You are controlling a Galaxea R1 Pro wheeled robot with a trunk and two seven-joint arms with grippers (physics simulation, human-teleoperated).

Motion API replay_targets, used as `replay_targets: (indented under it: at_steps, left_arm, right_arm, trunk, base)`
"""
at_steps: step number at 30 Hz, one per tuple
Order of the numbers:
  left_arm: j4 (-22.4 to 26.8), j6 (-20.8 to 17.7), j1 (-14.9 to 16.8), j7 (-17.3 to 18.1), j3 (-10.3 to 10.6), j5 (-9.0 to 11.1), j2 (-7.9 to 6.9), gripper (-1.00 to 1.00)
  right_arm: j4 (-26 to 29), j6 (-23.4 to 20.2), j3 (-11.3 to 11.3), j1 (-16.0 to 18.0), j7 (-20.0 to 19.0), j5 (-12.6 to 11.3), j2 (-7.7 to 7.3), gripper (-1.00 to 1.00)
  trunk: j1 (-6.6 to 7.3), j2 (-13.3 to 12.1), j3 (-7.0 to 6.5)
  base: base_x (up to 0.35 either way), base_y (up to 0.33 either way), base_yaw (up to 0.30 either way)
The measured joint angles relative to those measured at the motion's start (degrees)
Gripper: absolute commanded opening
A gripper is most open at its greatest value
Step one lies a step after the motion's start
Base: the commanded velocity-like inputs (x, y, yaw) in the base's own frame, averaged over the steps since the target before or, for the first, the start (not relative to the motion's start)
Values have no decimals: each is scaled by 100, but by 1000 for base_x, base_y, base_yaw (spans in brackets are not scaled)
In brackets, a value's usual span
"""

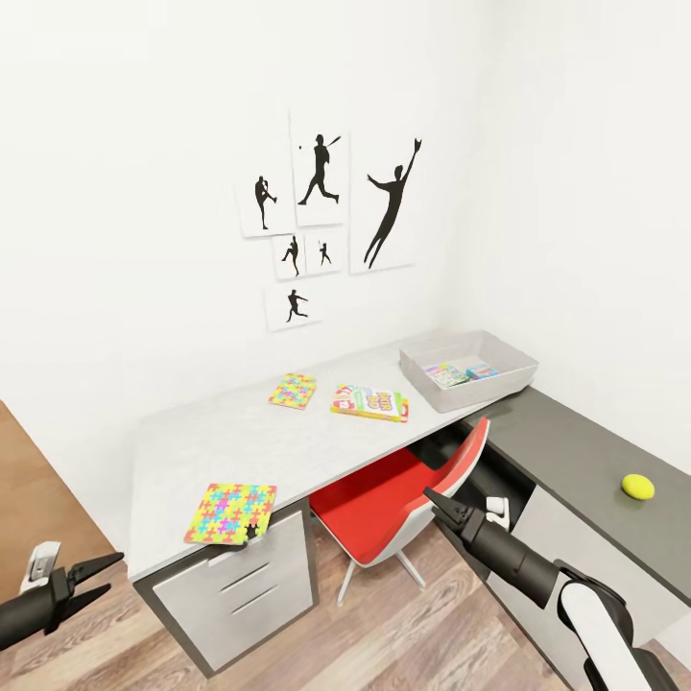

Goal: Put all the toys in the child's room - the three board games (two on the bed and one on the table), the two jigsaw puzzles on the table, and the tennis ball on the table - inside the toy box on the table in the child's room.

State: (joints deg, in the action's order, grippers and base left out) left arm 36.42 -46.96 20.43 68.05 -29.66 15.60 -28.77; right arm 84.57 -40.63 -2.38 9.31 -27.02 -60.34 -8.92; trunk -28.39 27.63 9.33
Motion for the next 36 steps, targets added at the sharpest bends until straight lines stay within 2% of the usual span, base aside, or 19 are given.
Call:
replay_targets:
  at_steps: [14, 23, 36]
  left_arm:
    - [-9, 31, 0, 34, 0, 52, 9, 100]
    - [-4, 69, 1, 45, 1, 65, 11, 100]
    - [-4, 82, 0, 55, 1, 66, 12, 100]
  right_arm:
    - [-3, 11, 0, 3, -1, 6, 18, 100]
    - [-2, 11, 1, 1, 0, 10, 22, 100]
    - [0, -8, 11, 1, 0, -1, 24, 100]
  trunk:
    - [0, 0, 0]
    - [0, 0, 0]
    - [-1, 0, 0]
  base:
    - [0, -3, 0]
    - [0, -161, 0]
    - [-16, -65, 0]
